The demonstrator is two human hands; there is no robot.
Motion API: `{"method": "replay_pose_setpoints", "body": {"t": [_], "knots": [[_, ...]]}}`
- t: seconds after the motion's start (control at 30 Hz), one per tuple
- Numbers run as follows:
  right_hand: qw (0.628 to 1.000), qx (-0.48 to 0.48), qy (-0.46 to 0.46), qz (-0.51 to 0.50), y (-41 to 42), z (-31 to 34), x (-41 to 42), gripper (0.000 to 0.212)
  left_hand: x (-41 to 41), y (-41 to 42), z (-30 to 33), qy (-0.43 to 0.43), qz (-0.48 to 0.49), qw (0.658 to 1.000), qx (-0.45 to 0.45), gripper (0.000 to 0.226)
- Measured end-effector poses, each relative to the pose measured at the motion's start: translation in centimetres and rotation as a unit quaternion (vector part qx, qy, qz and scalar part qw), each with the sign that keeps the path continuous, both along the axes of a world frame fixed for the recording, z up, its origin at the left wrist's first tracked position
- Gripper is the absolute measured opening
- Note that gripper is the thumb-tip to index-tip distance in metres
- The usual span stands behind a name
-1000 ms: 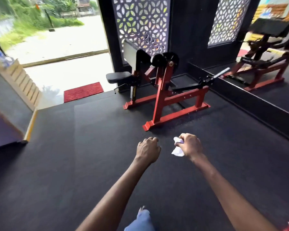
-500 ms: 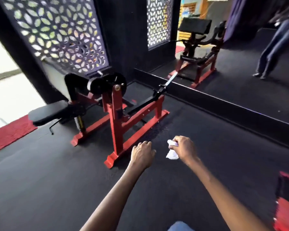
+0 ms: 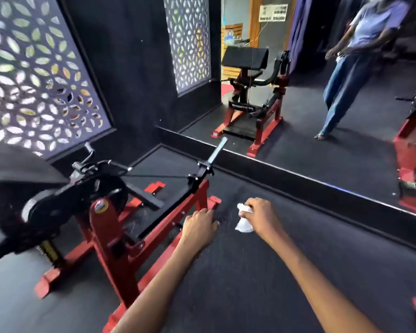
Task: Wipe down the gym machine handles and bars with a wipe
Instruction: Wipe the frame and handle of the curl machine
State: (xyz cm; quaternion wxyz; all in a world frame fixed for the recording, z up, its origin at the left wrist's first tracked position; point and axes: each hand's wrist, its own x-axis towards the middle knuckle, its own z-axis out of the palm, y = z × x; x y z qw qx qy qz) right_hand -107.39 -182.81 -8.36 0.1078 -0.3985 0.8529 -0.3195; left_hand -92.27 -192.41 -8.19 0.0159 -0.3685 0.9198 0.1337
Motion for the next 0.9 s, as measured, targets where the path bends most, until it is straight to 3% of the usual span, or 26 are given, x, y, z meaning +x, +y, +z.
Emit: {"method": "replay_pose_setpoints", "body": {"t": [0.4,0.67,0.9], "knots": [[0.998,0.038,0.043,0.02,-25.5,2.2,-21.9,0.016,-22.7,-24.8,-1.4,0.034,0.02,0.999,0.012,0.031],[0.996,0.073,0.044,0.034,-39.3,3.3,-34.9,0.015,-36.4,-39.9,-0.3,0.044,0.027,0.998,0.034,0.037],[0.993,0.107,0.018,0.055,-50.5,0.8,-46.6,0.013,-47.1,-50.5,-2.0,0.035,0.057,0.996,0.055,0.037]]}}
